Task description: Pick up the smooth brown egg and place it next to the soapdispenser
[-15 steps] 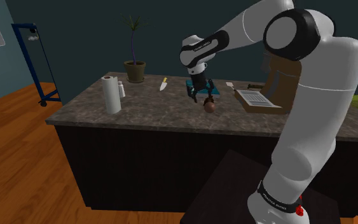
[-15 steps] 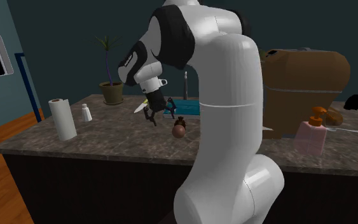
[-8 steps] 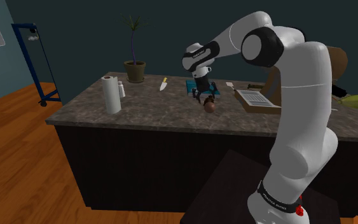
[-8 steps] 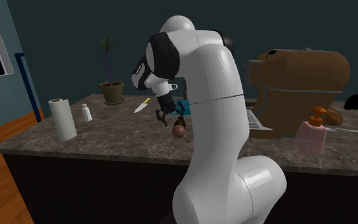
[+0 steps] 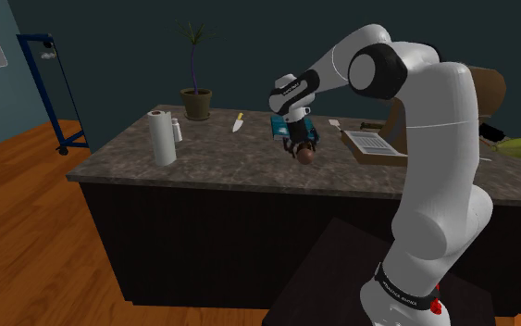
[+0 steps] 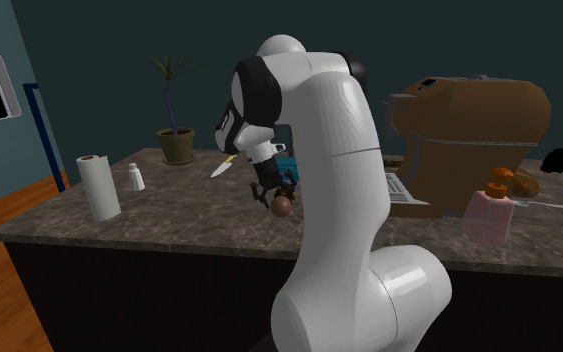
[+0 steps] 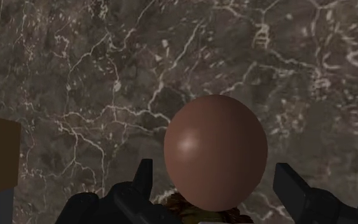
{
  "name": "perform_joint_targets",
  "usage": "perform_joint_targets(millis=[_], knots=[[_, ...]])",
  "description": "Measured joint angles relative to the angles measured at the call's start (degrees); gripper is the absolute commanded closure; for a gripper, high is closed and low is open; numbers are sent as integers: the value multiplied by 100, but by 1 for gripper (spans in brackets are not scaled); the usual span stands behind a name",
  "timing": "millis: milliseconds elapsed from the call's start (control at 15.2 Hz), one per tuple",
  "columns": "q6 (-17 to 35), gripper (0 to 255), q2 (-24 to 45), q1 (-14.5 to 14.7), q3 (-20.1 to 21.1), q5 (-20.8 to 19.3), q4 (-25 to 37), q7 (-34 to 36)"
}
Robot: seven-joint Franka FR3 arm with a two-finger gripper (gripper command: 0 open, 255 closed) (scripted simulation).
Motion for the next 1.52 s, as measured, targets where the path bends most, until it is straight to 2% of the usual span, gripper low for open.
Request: perform_joint_targets(millis=[396, 462, 1122, 1518], knots=[[61, 0, -5, -6, -3, -6, -63, 5], [61, 255, -5, -6, -3, -6, -63, 5], [61, 255, -6, -7, -5, -7, -60, 5], [-236, 255, -169, 8, -10, -10, 78, -57]])
